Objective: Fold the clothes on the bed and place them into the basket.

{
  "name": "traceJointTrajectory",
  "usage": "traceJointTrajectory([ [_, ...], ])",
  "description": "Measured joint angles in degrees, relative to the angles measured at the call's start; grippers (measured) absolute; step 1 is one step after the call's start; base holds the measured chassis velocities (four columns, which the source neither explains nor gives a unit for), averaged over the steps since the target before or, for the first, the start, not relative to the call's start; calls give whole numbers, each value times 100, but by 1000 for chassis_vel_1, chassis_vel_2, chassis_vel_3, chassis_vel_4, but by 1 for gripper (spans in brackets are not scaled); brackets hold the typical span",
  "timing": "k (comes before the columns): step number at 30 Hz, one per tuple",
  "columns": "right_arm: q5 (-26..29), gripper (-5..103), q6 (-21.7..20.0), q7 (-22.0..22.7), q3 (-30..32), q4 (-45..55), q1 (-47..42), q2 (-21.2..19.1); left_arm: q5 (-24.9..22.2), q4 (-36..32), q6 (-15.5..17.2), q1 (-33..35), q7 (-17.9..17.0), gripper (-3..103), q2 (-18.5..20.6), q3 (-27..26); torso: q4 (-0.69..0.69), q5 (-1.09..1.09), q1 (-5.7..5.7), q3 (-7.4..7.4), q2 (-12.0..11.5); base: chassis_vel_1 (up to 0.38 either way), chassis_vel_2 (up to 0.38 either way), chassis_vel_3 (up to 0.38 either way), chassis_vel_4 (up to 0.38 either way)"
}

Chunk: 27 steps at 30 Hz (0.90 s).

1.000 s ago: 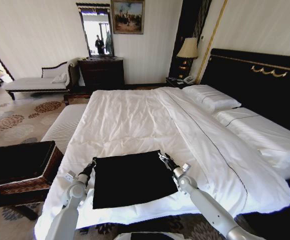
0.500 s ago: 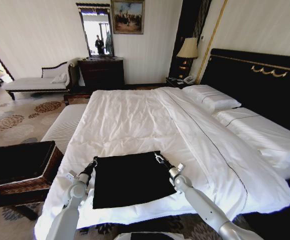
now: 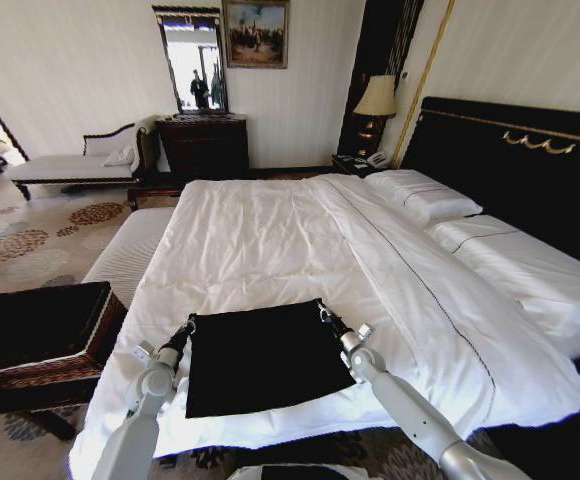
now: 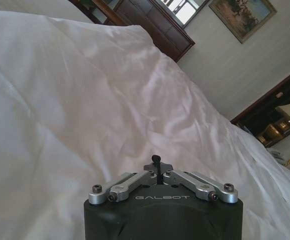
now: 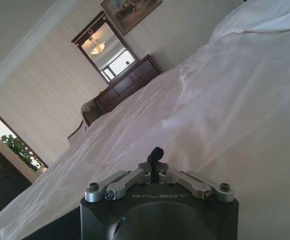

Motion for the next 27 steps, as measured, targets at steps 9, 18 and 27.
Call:
traceJointTrajectory([
  [9,39,2,379,26,332,998,-240,-186,-247,-634,-38,194,19,1,28,-111,2,-2,0,0,0,0,0,0,0],
  [18,391,2,767,7,930,2949,-690,-761,-1081,-2171,-57,436,31,1,282,-437,0,-1,0,-1,1,0,0,0,0],
  [27,215,2,857,132,1530,3971,-1383,-882,-1149,-3049,-53,912,-31,1,352,-655,1,-1,0,-1,1,0,0,0,0],
])
